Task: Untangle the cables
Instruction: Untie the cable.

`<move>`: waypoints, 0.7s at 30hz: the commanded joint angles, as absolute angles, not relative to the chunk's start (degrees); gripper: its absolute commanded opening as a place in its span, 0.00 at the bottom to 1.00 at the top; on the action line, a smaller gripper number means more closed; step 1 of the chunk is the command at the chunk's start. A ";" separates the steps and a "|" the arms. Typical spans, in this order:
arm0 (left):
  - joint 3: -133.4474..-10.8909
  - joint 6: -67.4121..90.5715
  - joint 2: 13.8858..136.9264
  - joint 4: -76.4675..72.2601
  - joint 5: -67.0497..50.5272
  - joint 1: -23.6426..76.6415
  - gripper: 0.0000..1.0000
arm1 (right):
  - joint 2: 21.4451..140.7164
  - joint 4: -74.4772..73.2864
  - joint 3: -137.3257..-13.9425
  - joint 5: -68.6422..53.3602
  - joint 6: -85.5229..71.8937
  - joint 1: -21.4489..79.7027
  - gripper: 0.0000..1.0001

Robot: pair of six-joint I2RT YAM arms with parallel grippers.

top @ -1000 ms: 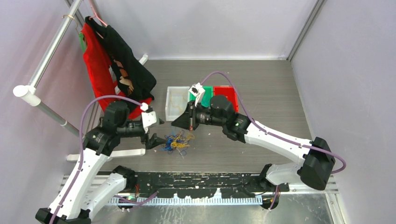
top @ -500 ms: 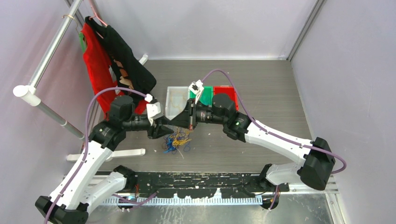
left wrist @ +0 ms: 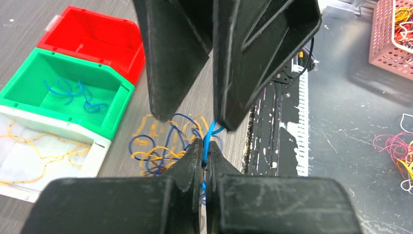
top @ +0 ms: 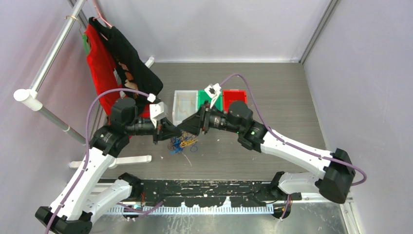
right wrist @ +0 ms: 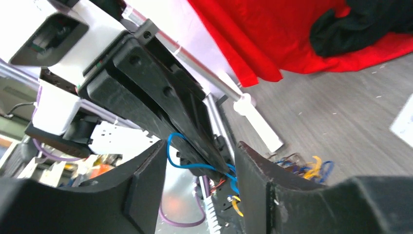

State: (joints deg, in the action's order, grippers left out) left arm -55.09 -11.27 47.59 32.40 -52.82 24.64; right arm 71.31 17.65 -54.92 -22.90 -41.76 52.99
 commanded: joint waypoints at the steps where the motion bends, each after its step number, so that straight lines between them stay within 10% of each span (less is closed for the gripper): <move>1: -59.20 -7.80 46.77 28.44 -55.08 24.78 0.00 | 63.08 24.50 -49.35 -13.90 -38.70 52.56 0.60; 21: -61.83 4.92 48.68 20.42 -50.69 24.79 0.00 | 63.61 25.45 -46.85 -7.08 -28.97 55.12 0.62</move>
State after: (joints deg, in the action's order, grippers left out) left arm -59.07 2.87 49.28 24.29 -51.00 24.69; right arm 62.43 19.77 -43.03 -8.58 -31.14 53.93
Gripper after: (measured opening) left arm 0.010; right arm 0.623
